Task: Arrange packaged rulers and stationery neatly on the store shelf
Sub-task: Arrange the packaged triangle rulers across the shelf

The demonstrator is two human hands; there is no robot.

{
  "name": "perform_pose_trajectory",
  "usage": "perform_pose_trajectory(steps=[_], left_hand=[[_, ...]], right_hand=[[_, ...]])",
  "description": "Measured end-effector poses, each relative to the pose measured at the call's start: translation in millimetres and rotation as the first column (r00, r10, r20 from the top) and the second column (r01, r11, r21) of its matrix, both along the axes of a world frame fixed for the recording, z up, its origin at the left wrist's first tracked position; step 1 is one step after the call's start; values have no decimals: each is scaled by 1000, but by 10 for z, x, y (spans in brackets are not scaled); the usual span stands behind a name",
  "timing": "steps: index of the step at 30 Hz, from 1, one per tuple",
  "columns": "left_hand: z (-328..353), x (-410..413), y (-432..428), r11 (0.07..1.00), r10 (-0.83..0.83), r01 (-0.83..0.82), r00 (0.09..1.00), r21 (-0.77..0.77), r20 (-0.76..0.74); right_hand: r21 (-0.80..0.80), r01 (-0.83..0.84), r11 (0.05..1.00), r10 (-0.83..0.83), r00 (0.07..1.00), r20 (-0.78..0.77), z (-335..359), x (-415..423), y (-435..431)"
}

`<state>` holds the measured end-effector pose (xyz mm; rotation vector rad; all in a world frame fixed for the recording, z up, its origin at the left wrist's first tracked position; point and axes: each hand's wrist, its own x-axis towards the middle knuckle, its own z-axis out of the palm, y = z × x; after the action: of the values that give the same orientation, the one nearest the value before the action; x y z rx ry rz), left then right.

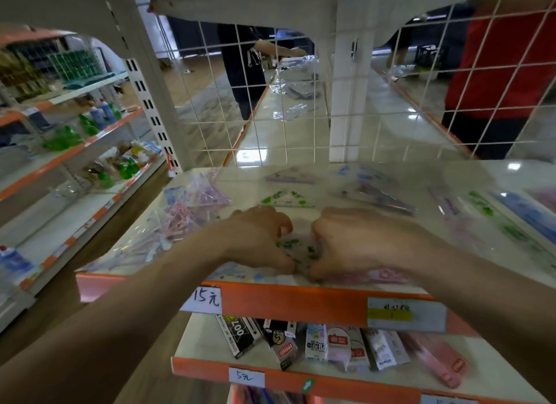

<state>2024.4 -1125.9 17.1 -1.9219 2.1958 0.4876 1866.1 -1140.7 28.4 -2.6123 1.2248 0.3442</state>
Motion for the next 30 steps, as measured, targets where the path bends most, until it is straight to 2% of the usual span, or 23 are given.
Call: perform_pose_trajectory(steps=[4,10,14,16,17,20,23,25,30], left_hand=[[47,-46,-73,997,18,-19,1000,80,8],[107,-40,-94,986,41,-26,995,166,-93],[95,21,-87,990,51,-25,980,137,-192],[86,102,-112,994,80,-61,969,86,-233],[84,158,-134,994,107,-93,956,64,-272],[105,334,-198,968,239,-242,828,63,-508],[133,443,-253,925,347,-356,644,134,-682],[121,473,-279,898,388,-414,581,151,-715],[72,551,-330,815,394,-577,625,-59,-674]], right_hand=[[85,23,996,-23,1000,-6,-5,54,-70],[115,33,993,-34,999,12,-42,79,-136],[118,39,992,-53,991,123,-90,56,-155],[187,77,979,-133,941,310,-127,69,-207],[251,95,963,-196,888,416,-146,84,-252],[416,93,905,-351,716,604,-166,119,-401],[501,93,861,-446,613,653,-174,122,-543],[505,127,854,-478,576,663,-181,135,-639],[360,275,891,-453,558,695,-197,180,-929]])
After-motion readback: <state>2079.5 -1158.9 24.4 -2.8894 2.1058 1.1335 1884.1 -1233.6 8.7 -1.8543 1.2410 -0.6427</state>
